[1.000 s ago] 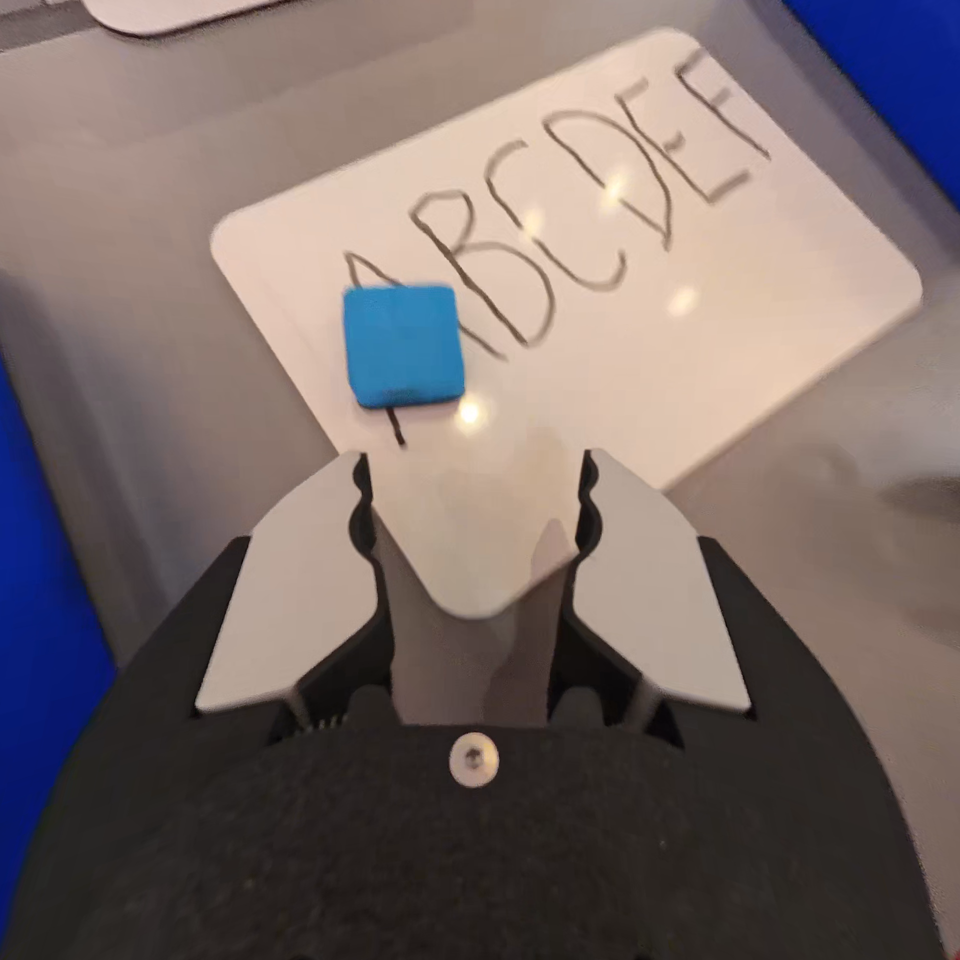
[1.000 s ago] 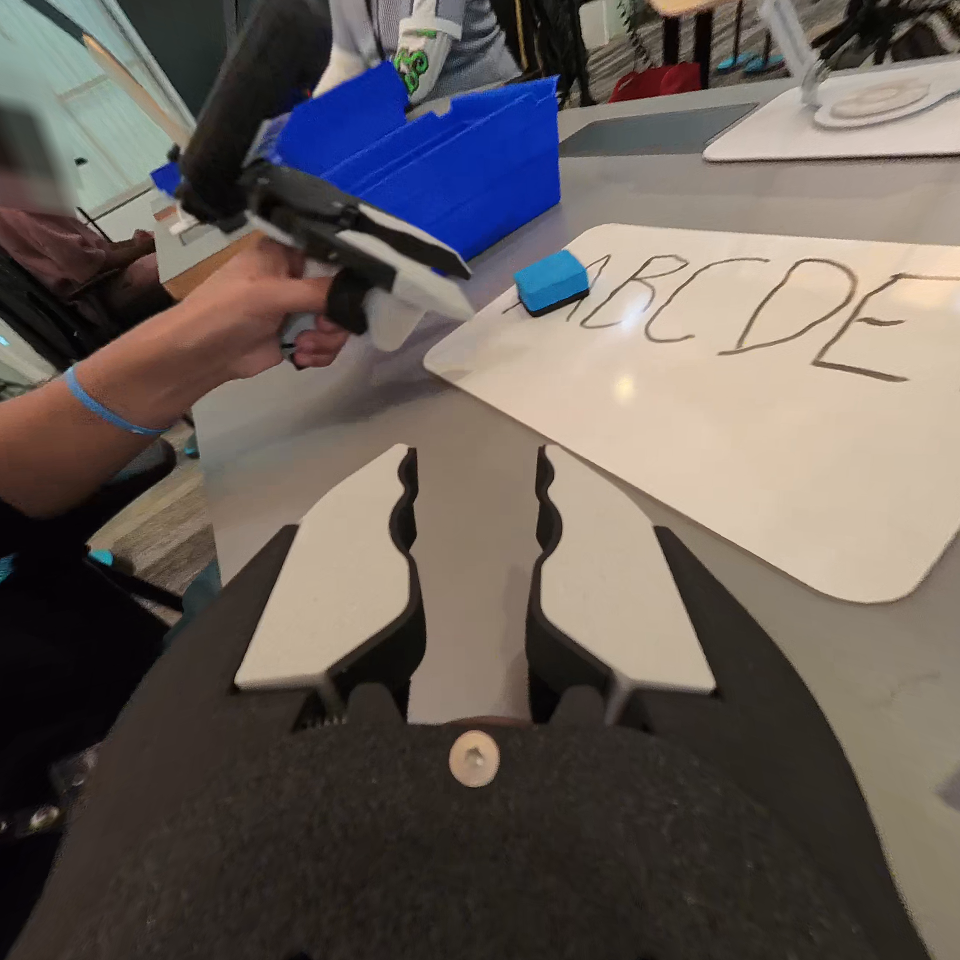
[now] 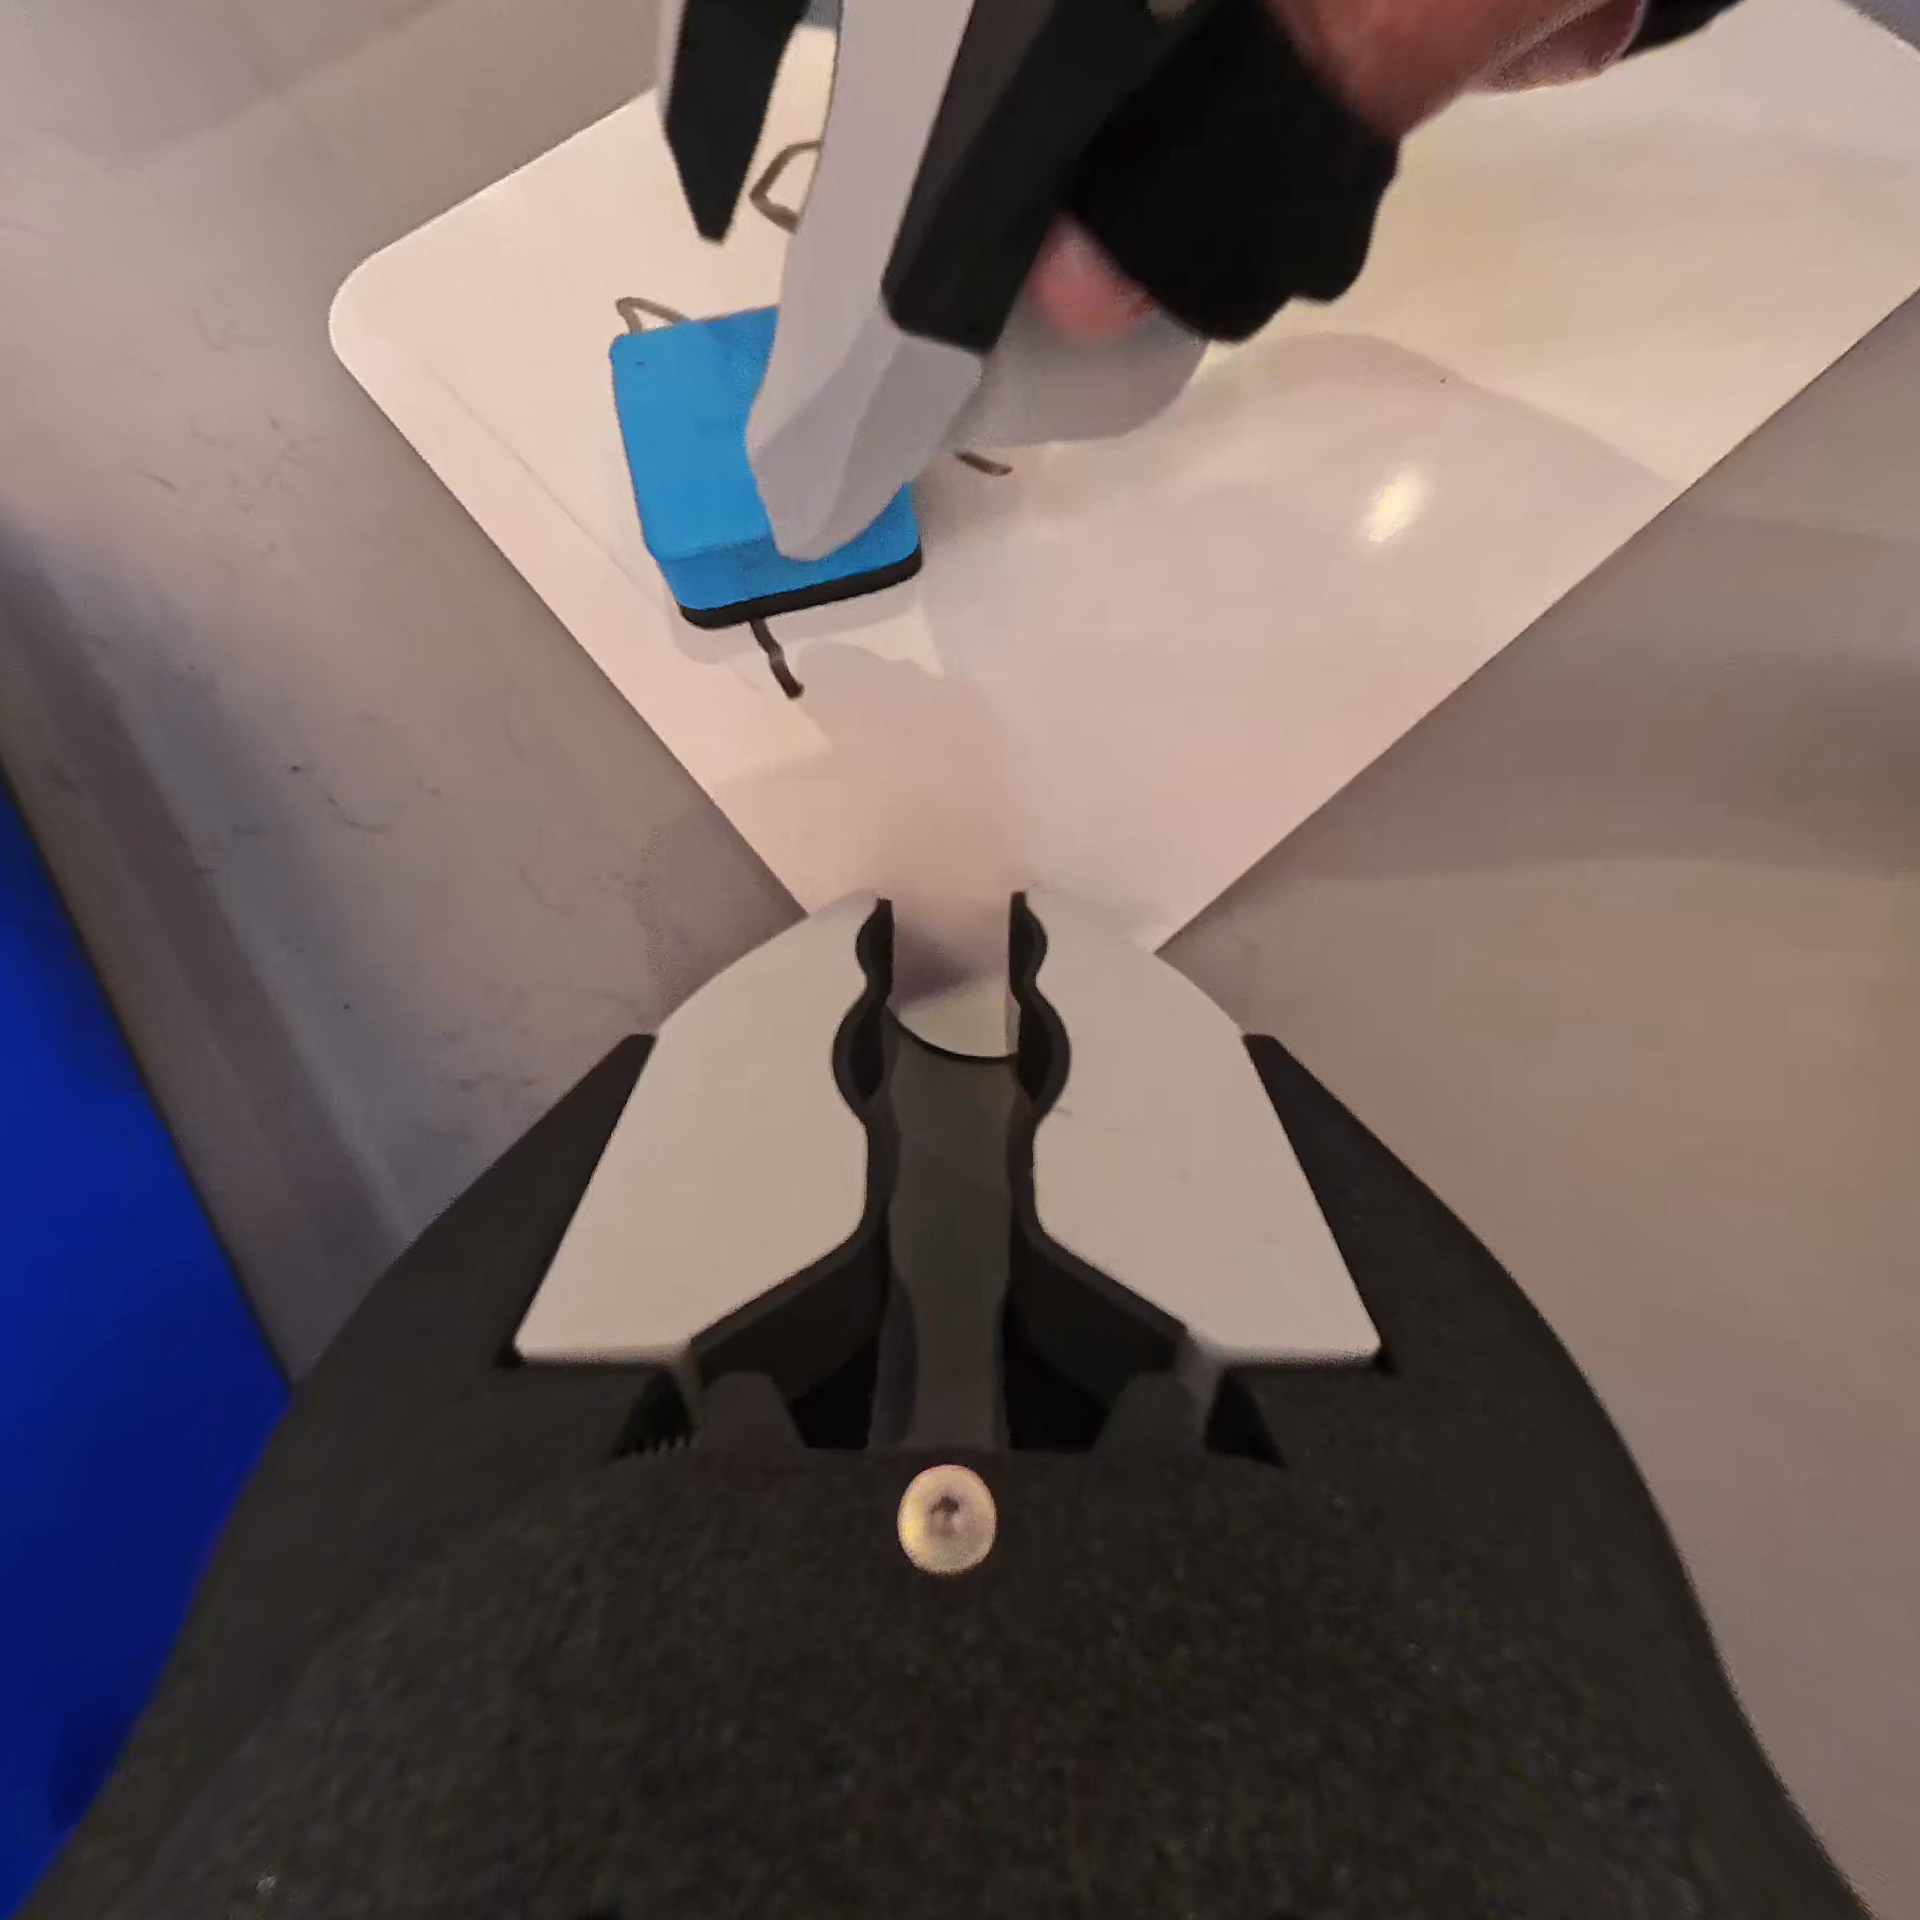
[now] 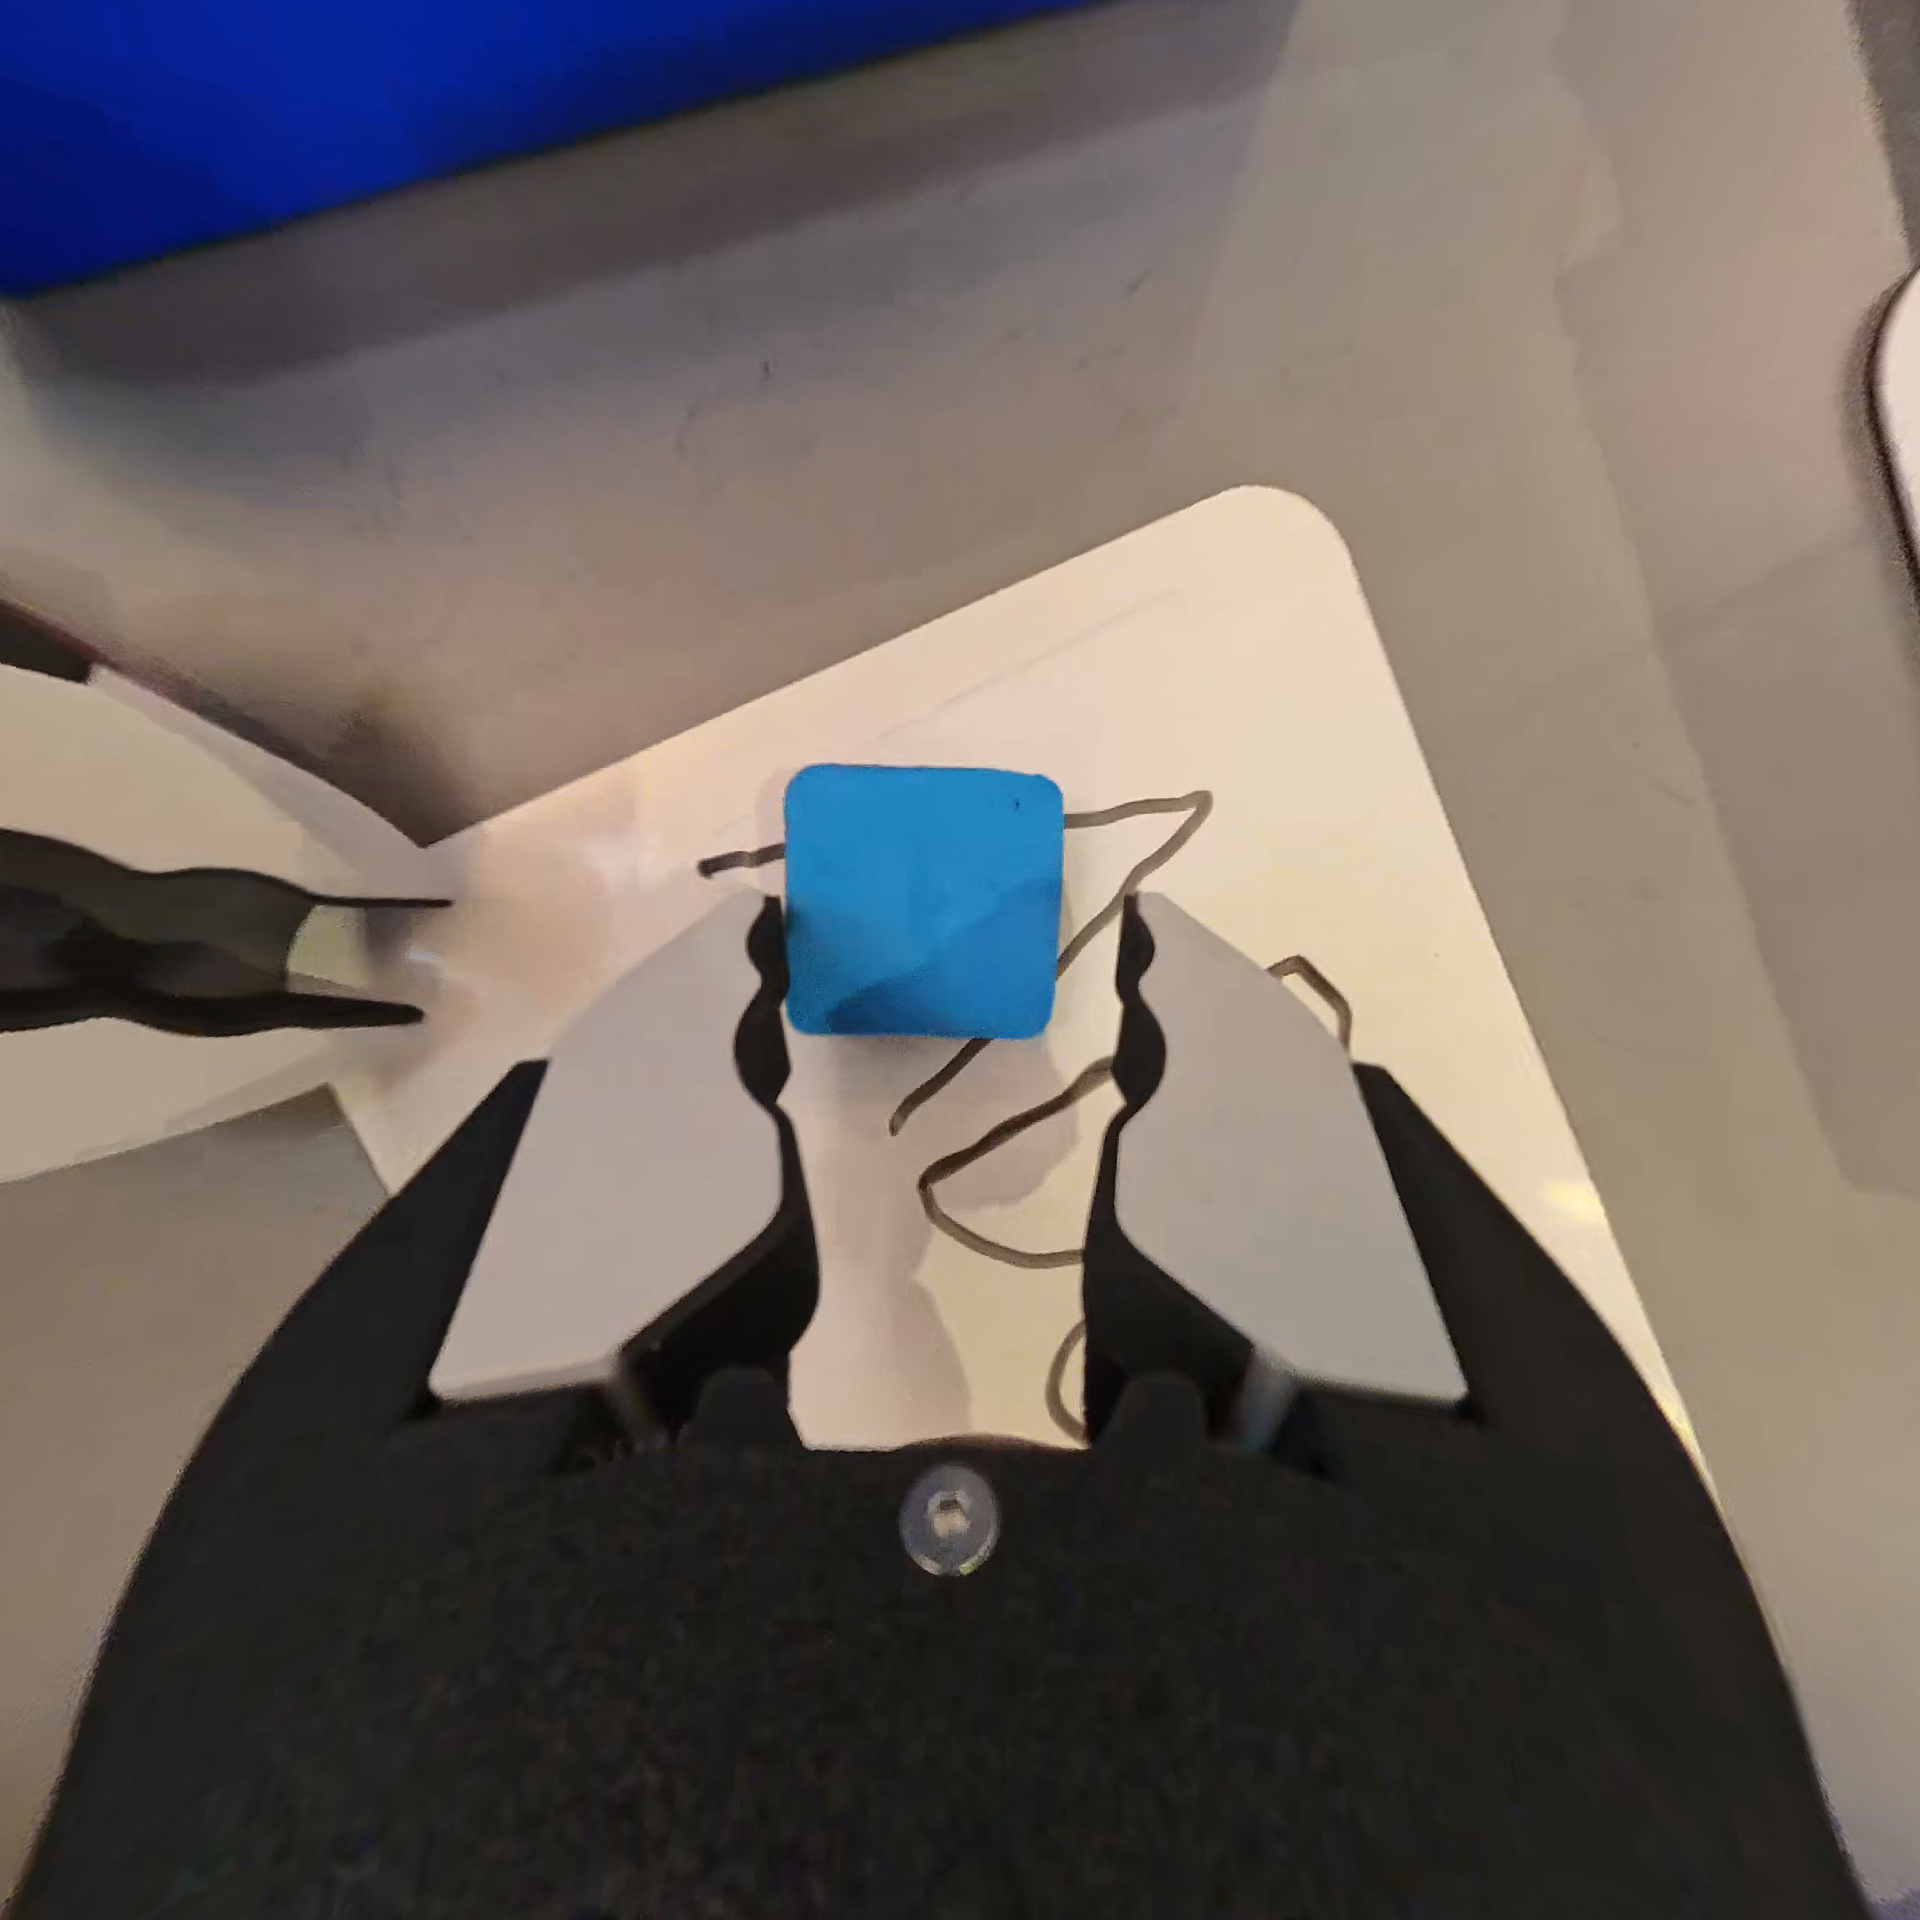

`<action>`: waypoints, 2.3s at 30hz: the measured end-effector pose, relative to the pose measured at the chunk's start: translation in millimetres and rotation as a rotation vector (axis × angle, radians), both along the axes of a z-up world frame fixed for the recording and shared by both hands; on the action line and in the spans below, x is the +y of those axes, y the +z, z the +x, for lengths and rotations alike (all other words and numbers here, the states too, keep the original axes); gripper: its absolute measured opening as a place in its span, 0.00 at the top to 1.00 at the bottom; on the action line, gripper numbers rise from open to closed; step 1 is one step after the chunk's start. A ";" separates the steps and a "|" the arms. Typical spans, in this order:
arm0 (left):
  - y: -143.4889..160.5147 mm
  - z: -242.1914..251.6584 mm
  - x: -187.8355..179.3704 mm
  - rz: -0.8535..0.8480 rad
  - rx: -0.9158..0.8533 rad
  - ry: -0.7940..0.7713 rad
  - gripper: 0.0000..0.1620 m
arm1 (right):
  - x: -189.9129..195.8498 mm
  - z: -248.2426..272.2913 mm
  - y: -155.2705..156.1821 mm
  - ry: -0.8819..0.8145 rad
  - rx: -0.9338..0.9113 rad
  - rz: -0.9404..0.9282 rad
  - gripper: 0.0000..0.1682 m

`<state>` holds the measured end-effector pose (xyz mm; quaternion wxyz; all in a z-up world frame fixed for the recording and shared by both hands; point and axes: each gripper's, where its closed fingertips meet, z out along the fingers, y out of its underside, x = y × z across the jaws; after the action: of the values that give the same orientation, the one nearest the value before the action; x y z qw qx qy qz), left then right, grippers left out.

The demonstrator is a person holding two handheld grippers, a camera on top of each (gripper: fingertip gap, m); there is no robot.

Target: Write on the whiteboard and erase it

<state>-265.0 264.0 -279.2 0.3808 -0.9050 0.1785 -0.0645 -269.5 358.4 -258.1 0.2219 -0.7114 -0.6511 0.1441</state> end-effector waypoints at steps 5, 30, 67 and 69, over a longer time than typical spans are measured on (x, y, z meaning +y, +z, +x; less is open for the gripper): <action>-0.2 1.4 -0.6 0.006 0.015 -0.013 0.92 | -3.8 -3.4 -13.8 -0.002 -0.040 -0.064 0.69; -1.3 -0.4 2.3 -0.013 0.042 0.026 1.00 | -28.4 -6.4 -15.6 0.105 -0.194 -0.071 0.70; -1.3 8.8 -0.3 -0.017 0.004 -0.009 1.00 | -9.0 42.4 -17.4 0.021 -0.258 -0.026 0.70; -1.3 8.8 -0.2 -0.016 0.008 -0.010 1.00 | 24.3 66.0 -17.9 -0.118 -0.259 -0.065 0.70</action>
<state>-256.2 263.7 -280.5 0.3725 -0.9074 0.1837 -0.0643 -203.5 382.8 -276.0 0.1212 -0.7678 -0.6264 0.0588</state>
